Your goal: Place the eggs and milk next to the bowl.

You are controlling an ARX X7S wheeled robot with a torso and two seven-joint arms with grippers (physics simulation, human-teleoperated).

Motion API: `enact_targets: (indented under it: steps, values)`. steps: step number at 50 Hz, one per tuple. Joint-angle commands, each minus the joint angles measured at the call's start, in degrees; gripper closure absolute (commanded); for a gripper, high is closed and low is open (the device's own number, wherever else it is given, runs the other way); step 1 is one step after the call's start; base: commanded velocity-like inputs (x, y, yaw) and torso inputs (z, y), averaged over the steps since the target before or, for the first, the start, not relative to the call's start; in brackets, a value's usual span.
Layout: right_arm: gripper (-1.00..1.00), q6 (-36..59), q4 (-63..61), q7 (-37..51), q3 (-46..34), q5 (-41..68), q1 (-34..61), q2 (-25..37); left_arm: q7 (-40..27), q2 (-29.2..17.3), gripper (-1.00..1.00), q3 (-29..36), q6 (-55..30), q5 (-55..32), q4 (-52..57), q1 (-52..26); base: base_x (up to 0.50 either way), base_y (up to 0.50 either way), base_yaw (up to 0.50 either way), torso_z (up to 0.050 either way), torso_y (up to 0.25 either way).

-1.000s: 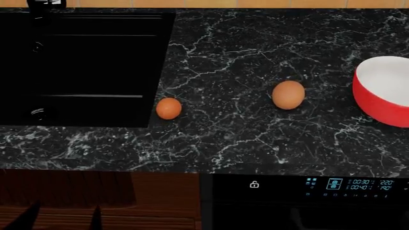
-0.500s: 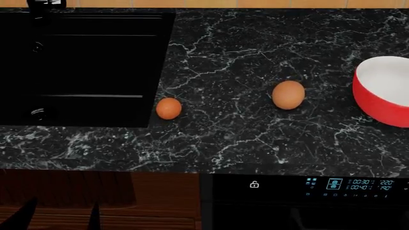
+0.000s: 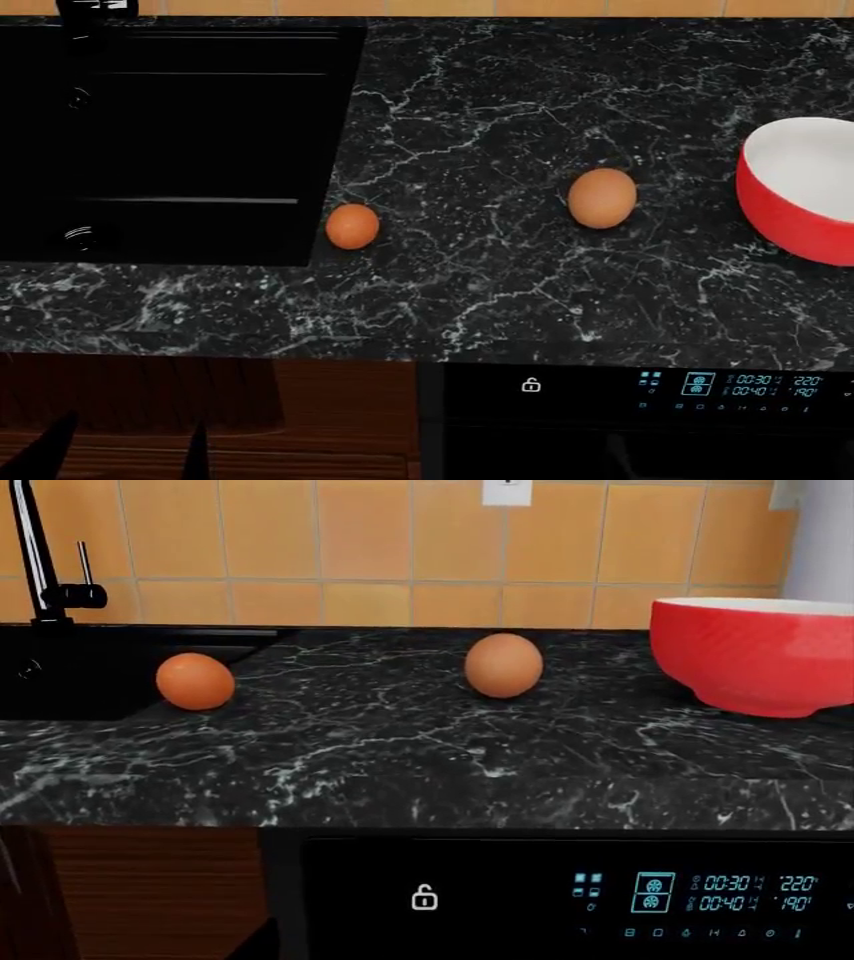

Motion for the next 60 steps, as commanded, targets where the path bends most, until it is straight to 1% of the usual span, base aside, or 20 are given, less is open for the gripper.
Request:
enact_targets:
  steps: [1, 2, 8, 10, 15, 17, 19, 20, 22, 24, 31, 38, 40, 41, 44, 46, 50, 52, 54, 60]
  values:
    - [-1.00, 5.67, 0.93, -0.99, 0.58, -0.41, 4.86, -0.62, 1.50, 1.87, -1.00, -1.36, 4.19, 1.69, -3.68, 0.28, 0.00, 0.00, 0.00, 0.000, 0.000]
    - [-1.00, -0.64, 0.92, -0.77, 0.55, -0.51, -0.05, -0.55, 1.52, 1.72, -1.00, -1.12, 4.40, 1.74, -3.67, 0.38, 0.00, 0.00, 0.00, 0.000, 0.000]
    - [-1.00, -1.04, 0.74, -0.22, -0.11, -0.70, -0.27, -0.14, 0.97, 1.59, -1.00, -1.31, 2.33, 0.52, -3.00, 0.24, 0.00, 0.00, 0.00, 0.000, 0.000]
    - [-1.00, -0.60, -0.06, 0.40, -0.25, -1.17, -0.34, 0.02, 0.89, 1.08, -1.00, -0.87, -0.83, 0.58, -2.23, -0.08, 0.00, 0.00, 0.00, 0.000, 0.000]
    - [-1.00, 0.87, -3.15, 1.56, -0.38, -2.24, -0.51, 0.86, 2.42, -0.22, -1.00, -1.07, -3.95, -2.00, 2.11, -0.12, 0.00, 0.00, 0.00, 0.000, 0.000]
    - [-1.00, 2.65, -5.29, 1.87, -0.31, -2.30, -0.21, 1.20, 3.01, -1.57, -1.00, -0.09, -4.75, -1.11, 4.22, -0.52, 0.00, 0.00, 0.00, 0.000, 0.000]
    - [-1.00, 4.21, -6.88, 2.03, -0.41, -2.77, 0.42, 1.75, 3.15, -2.19, -1.00, -0.20, -8.26, -1.95, 7.29, -1.19, 0.00, 0.00, 0.00, 0.000, 0.000]
    - [-1.00, 5.78, -8.40, 1.81, -0.10, -2.12, 0.80, 2.02, 4.52, -3.23, -1.00, -0.07, -10.94, -3.48, 10.09, -1.52, 0.00, 0.00, 0.00, 0.000, 0.000]
    - [-1.00, 7.74, -10.07, 1.63, -0.39, -2.41, 1.35, 2.64, 3.98, -3.60, -1.00, -0.82, -14.46, -4.38, 12.76, -2.44, 0.00, 0.00, 0.00, 0.000, 0.000]
    - [-1.00, 10.06, -11.88, 1.61, -0.48, -2.70, 2.16, 3.26, 4.24, -3.35, -1.00, -3.25, -18.06, -8.12, 15.83, -3.64, 0.00, 0.00, 0.00, 0.000, 0.000]
    - [-1.00, 14.97, -17.20, 1.43, 0.82, -1.60, 4.03, 4.67, 3.76, -5.77, -1.00, -4.94, -27.18, -11.29, 23.12, -8.01, 0.00, 0.00, 0.00, 0.000, 0.000]
    - [-1.00, 21.90, -22.36, 1.27, 2.76, 0.10, 7.69, 6.13, 3.93, -6.91, -1.00, -9.43, -37.86, -18.46, 28.91, -15.63, 0.00, 0.00, 0.00, 0.000, 0.000]
    - [-1.00, 23.11, -23.36, 1.23, 2.91, 0.32, 8.29, 6.43, 3.23, -7.08, -1.00, -10.20, -40.03, -19.17, 29.14, -17.30, 0.00, 0.00, 0.00, 0.000, 0.000]
    - [-1.00, 24.66, -24.45, 1.14, 3.27, 0.72, 9.15, 6.71, 3.50, -6.91, -1.00, -11.74, -41.71, -20.97, 29.41, -19.11, 0.00, 0.00, 0.00, 0.000, 0.000]
    - [-1.00, 27.99, -26.06, 0.81, 3.73, 1.50, 11.48, 7.33, 2.94, -7.80, -1.00, -12.96, -45.11, -22.14, 29.18, -23.53, 0.00, 0.00, 0.00, 0.000, 0.000]
    - [-1.00, 29.34, -26.58, 0.76, 3.80, 1.60, 12.59, 7.69, 2.73, -7.86, -1.00, -13.83, -46.64, -22.98, 28.59, -25.54, 0.00, 0.00, 0.00, 0.000, 0.000]
    - [-1.00, 33.35, -27.17, 0.60, 4.66, 1.95, 16.82, 8.77, 5.14, -10.66, -1.00, -12.03, -42.41, -20.77, 25.12, -28.90, 0.00, 0.00, 0.00, 0.000, 0.000]
    - [-1.00, 34.63, -27.59, 0.54, 5.17, 2.54, 18.07, 8.80, 5.21, -10.48, -1.00, -12.87, -43.35, -21.69, 24.44, -30.21, 0.00, 0.00, 0.00, 0.000, 0.000]
    - [-1.00, 35.65, -27.07, 0.01, 5.57, 3.44, 20.06, 8.80, 6.15, -11.83, -1.00, -11.90, -42.35, -20.89, 23.21, -31.56, 0.00, 0.00, 0.00, 0.000, 0.000]
    - [-1.00, 39.38, -25.92, -0.70, 5.88, 4.24, 25.95, 9.72, 6.90, -13.75, -1.00, -10.04, -42.04, -19.46, 19.73, -34.53, 0.00, 0.00, 0.00, 0.000, 0.000]
